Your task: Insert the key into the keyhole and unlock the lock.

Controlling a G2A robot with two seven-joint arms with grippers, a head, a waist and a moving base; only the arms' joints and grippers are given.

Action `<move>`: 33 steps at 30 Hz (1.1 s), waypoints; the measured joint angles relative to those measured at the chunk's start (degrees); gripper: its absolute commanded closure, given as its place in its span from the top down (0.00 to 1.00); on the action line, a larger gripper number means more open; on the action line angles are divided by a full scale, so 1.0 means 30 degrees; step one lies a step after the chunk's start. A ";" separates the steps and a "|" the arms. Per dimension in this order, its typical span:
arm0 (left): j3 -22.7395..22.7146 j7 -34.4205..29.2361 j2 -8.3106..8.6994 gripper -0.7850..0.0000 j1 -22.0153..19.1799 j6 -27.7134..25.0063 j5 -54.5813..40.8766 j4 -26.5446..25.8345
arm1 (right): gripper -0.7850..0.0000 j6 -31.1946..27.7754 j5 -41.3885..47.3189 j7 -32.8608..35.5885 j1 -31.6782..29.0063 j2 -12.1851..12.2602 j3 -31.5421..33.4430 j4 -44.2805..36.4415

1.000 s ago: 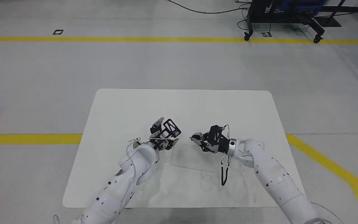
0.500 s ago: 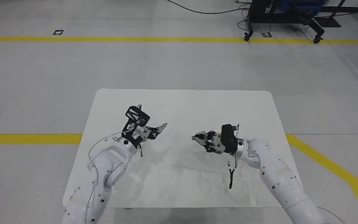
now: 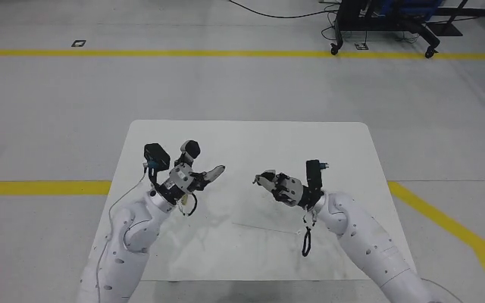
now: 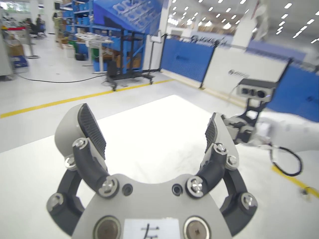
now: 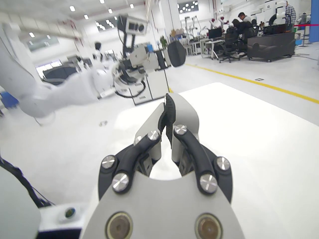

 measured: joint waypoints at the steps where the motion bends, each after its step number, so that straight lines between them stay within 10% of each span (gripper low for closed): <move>1: -0.0002 -0.0306 0.0027 1.00 -0.0258 -0.0961 -0.1374 0.0559 | 0.00 0.0000 0.1333 0.0567 0.0180 0.0102 -0.0262 -0.0094; 7: 0.1581 -0.4958 0.0252 1.00 -0.2613 -0.4844 -0.9301 0.4728 | 0.00 0.0001 0.8974 0.4454 0.0799 0.0778 -0.1283 -0.0809; 12: 0.2264 -1.1628 0.0427 1.00 -0.3963 -0.2215 -1.2554 0.5715 | 0.00 0.0001 1.0772 0.5003 0.0849 0.0846 -0.1278 -0.0823; 20: 0.2839 -1.0314 0.0412 1.00 -0.3660 -0.2874 -1.1929 0.5262 | 0.00 0.0095 1.0793 0.5271 0.0652 0.0765 -0.1623 -0.0894; 33: 0.4484 -1.1566 0.0306 0.95 -0.4893 -0.4811 -1.4835 0.6674 | 0.00 0.0001 1.9068 0.9654 0.3027 -0.0914 -0.5707 0.2412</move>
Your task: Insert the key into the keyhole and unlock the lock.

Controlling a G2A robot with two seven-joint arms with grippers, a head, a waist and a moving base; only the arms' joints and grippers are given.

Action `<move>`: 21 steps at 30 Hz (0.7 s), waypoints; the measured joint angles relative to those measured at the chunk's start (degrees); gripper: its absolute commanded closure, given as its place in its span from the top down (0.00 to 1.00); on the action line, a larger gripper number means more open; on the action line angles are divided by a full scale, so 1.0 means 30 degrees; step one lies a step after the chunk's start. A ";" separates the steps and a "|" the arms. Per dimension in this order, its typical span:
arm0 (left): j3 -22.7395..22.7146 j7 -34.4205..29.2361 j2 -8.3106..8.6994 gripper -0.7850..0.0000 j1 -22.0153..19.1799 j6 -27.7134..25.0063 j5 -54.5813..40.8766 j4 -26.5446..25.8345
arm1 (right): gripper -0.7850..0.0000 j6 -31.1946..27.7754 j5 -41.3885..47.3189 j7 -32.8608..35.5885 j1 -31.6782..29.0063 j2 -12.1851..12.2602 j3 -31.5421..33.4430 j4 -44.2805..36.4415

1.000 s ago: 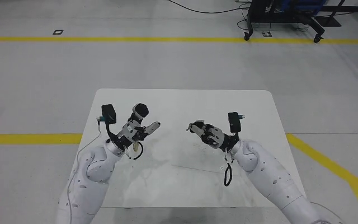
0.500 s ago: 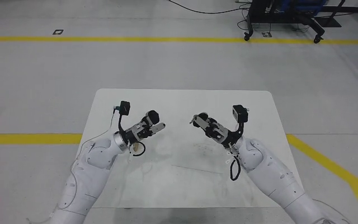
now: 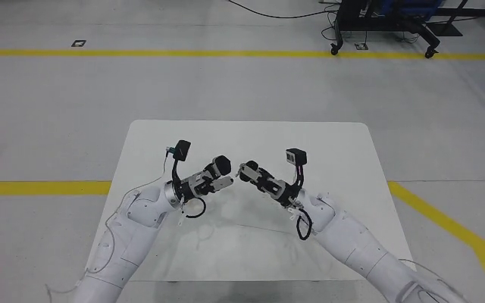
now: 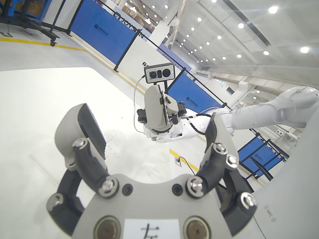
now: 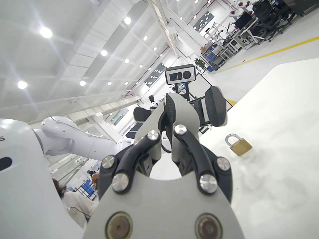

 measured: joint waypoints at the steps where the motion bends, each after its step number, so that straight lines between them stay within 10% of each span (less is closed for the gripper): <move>1: 0.0065 0.0021 -0.0006 0.94 -0.0047 -0.0093 0.0016 0.0042 | 0.00 0.0000 0.0157 0.0183 0.0113 -0.0077 -0.0019 0.0256; 21: 0.0852 0.0297 0.0025 0.31 -0.0548 -0.0205 0.0119 0.0532 | 0.00 0.0000 -0.0580 0.1280 0.0219 -0.1115 0.1176 0.1639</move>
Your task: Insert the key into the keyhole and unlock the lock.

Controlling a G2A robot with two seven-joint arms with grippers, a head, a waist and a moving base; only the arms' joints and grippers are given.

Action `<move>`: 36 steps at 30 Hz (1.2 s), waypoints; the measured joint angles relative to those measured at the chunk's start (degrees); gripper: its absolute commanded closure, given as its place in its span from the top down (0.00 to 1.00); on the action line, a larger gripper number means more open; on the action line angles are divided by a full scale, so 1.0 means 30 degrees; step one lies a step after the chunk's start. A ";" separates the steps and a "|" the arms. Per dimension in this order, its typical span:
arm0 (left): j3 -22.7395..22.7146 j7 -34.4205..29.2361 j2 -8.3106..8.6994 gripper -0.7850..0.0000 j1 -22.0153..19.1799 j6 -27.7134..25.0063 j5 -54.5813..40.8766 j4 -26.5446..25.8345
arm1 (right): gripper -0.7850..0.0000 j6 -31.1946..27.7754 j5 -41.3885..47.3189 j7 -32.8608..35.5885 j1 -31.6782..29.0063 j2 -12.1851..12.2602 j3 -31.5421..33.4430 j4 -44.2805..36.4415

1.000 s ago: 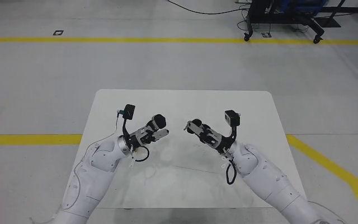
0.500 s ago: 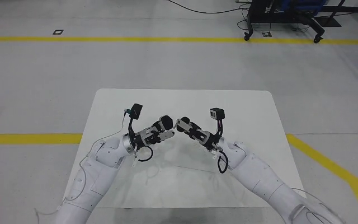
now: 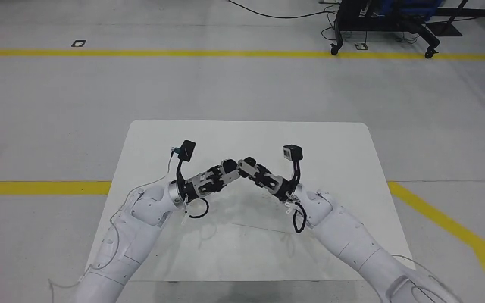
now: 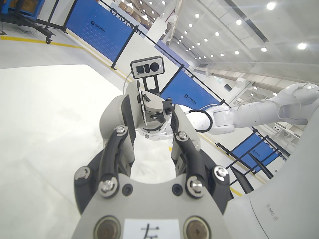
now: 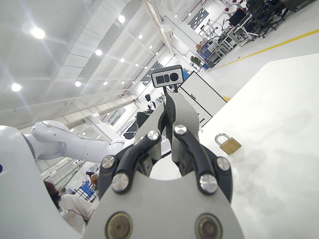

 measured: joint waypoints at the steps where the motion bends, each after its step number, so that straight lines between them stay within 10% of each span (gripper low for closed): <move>1: 0.0014 0.0045 0.0006 0.30 -0.0005 0.0035 0.0064 0.0000 | 0.00 0.0000 -0.0086 0.0057 -0.0043 -0.0032 0.0090 -0.0007; 18: -0.0008 0.0928 0.0083 0.05 0.0030 0.0815 0.1067 -0.0117 | 0.00 0.0001 -0.1461 0.0695 -0.0546 -0.0296 0.1340 -0.0226; 36: 0.0304 0.0637 0.0154 0.21 -0.0239 0.1106 0.0850 0.0063 | 0.00 0.0000 -0.3904 -0.0240 -0.1126 -0.0420 0.2466 -0.0527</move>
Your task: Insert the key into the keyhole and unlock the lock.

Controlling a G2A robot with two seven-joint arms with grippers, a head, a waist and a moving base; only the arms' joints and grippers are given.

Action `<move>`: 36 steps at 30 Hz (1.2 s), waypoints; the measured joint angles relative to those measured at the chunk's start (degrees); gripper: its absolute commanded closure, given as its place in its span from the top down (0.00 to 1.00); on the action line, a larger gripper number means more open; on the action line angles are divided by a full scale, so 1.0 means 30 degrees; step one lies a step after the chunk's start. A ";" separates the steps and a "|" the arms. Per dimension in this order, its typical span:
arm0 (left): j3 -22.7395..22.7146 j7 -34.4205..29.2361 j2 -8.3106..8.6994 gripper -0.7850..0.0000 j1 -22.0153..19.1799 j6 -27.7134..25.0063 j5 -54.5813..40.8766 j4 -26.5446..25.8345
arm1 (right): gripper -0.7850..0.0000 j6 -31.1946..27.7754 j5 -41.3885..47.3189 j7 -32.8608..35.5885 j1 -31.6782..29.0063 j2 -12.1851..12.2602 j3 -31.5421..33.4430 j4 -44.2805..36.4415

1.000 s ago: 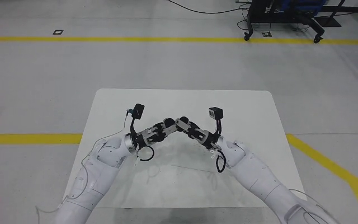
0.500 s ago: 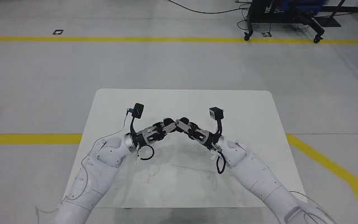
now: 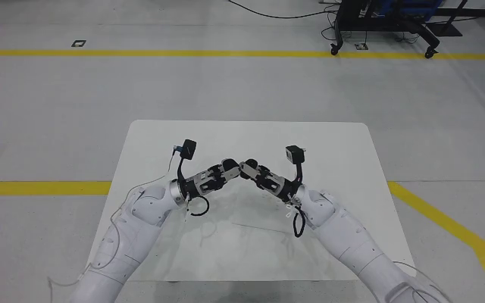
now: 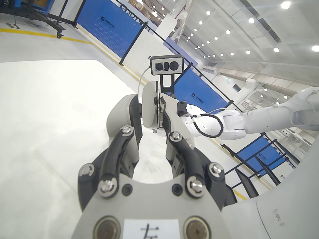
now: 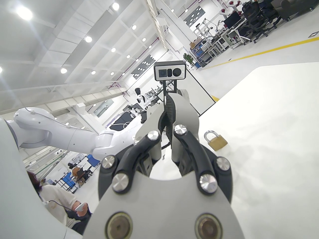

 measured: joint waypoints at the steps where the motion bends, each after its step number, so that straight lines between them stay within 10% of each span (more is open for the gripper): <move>1: 0.0015 -0.0022 0.0004 0.19 -0.0014 -0.0013 -0.0024 0.0013 | 0.00 0.0000 -0.0086 -0.0012 0.0006 -0.0008 0.0028 0.0035; 22: 0.0226 -0.0031 0.0092 0.00 -0.0170 -0.0015 0.0172 0.0123 | 0.00 -0.0001 -0.0867 -0.0033 0.0338 -0.0267 0.0260 0.0385; 23: 0.0241 -0.0030 0.0096 0.00 -0.0179 -0.0006 0.0194 0.0122 | 0.08 0.0000 -0.0909 -0.0066 0.0344 -0.0277 0.0289 0.0408; 24: 0.0247 -0.0027 0.0099 0.00 -0.0187 0.0005 0.0208 0.0123 | 0.95 0.0000 -0.0953 -0.0083 0.0346 -0.0285 0.0307 0.0418; 36: -0.0165 0.0797 0.0188 0.00 -0.0017 0.0058 0.0113 0.0232 | 1.00 0.0000 -0.1135 -0.0136 0.0354 -0.0308 0.0365 0.0429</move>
